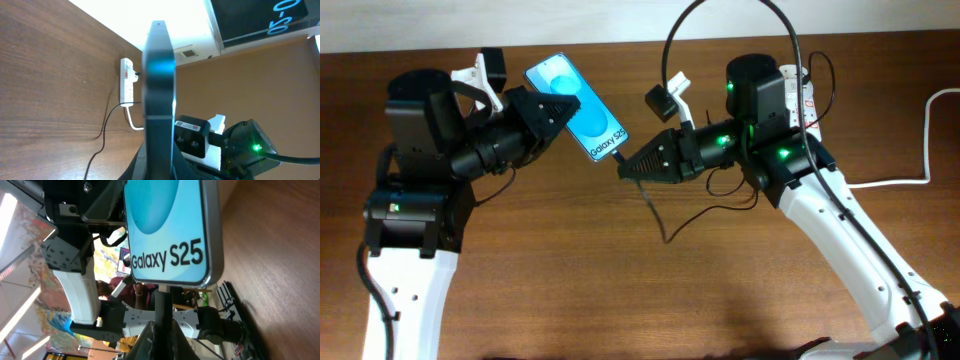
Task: Plug charger to phone and switch on socket
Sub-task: 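Align the USB-C plug with the phone port and push it in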
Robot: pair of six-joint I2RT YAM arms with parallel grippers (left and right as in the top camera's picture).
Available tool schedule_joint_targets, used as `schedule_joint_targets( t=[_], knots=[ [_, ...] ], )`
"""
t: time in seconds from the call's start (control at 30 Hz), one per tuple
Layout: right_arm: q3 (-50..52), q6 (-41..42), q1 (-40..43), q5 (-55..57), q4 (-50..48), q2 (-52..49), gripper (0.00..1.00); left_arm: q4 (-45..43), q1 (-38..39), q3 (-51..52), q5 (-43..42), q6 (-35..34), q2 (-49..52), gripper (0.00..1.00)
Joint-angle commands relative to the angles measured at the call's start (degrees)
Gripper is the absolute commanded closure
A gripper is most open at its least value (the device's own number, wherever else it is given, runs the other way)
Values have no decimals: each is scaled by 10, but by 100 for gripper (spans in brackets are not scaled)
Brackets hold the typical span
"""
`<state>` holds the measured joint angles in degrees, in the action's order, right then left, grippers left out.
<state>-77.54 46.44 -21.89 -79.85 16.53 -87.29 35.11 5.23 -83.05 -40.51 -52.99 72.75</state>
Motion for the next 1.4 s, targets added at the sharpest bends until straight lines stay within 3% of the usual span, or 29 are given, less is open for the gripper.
schedule_joint_targets(
  t=[0.0, 0.17, 0.43, 0.83, 0.93, 1.03, 1.13, 1.27, 1.37],
  knots=[
    [-8, 36, -21, 54, -29, -3, 96, 5, 28, -5, -47, 5, -4, 100],
    [-8, 36, -22, 56, -40, -3, 96, 6, 35, -5, -53, 10, -4, 100],
    [-8, 36, -21, 55, -57, -3, 95, 48, 36, -5, -128, 92, -4, 100],
    [-8, 66, -21, 45, -101, -3, 94, 61, 37, -5, -137, 92, -4, 100],
    [-8, 80, -21, 45, -102, -3, 83, 61, 37, -5, -137, 92, -4, 100],
    [-8, 85, -21, 45, -115, -3, 81, 62, 37, -5, -138, 92, -4, 100],
    [-8, 85, -21, 45, -115, -3, 72, 61, 37, -5, -138, 92, -4, 100],
    [-8, 85, -20, 45, -114, -3, 52, 58, 37, -5, -138, 89, -4, 100],
    [-8, 83, -21, 45, -114, -3, 48, 38, 37, -5, -155, 86, -5, 100]
  ],
)
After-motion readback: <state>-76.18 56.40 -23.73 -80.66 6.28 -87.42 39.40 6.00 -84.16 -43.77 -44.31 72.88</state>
